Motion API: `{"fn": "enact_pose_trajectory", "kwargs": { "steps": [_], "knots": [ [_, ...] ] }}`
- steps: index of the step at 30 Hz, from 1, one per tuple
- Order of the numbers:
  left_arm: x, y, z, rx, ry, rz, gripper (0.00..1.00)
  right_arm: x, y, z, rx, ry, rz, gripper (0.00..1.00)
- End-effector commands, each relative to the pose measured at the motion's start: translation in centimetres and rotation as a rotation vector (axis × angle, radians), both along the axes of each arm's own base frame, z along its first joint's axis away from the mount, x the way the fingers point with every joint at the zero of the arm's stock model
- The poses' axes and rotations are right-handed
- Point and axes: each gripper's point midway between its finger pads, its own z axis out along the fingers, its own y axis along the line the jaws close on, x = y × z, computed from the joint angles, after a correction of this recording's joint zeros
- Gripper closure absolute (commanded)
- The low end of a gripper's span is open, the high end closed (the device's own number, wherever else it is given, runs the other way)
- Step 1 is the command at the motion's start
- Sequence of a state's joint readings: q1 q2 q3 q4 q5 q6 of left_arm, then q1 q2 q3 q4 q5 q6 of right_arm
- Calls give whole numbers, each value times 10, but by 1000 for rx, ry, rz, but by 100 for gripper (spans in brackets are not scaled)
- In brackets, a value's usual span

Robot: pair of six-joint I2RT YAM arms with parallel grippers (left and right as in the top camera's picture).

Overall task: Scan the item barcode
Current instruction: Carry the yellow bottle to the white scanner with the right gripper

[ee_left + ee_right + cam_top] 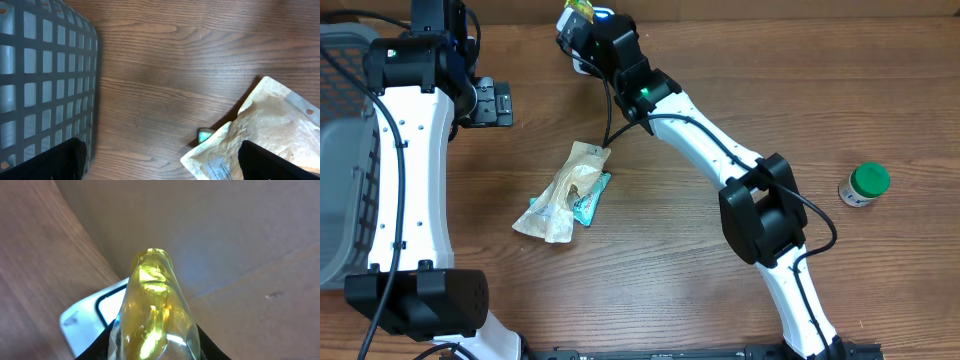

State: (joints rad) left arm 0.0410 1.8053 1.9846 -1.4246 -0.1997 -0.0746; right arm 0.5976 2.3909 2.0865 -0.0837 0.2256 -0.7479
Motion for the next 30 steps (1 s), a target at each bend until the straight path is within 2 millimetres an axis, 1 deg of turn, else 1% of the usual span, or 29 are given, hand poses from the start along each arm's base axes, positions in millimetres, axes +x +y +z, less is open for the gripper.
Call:
{"fn": "enact_pose_trajectory", "kwargs": {
  "steps": [1,7,9,10,15,20,23,26,30],
  "knots": [
    [2,1,4,12,-10,-5,1,15,-17,11,3,-49,-39,96],
    [2,1,4,12,-10,-6,0,35,-32,-1,29,-86,-66,96],
    [2,1,4,12,-10,-5,1,39,-32,0,46,-113,-69,96],
    [2,1,4,12,-10,-5,1,41,-31,5,60,-134,-70,96],
    [2,1,4,12,-10,-5,1,40,-25,15,85,-171,-59,96],
    [2,1,4,12,-10,-5,0,34,-16,10,54,-168,-37,96],
    [2,1,4,12,-10,-6,0,34,-15,7,43,-168,-33,96],
    [2,1,4,12,-10,-5,0,35,-14,-4,-39,-180,-11,96],
    [2,1,4,12,-10,-5,0,37,-11,-33,-190,-191,32,96]
  ]
}}
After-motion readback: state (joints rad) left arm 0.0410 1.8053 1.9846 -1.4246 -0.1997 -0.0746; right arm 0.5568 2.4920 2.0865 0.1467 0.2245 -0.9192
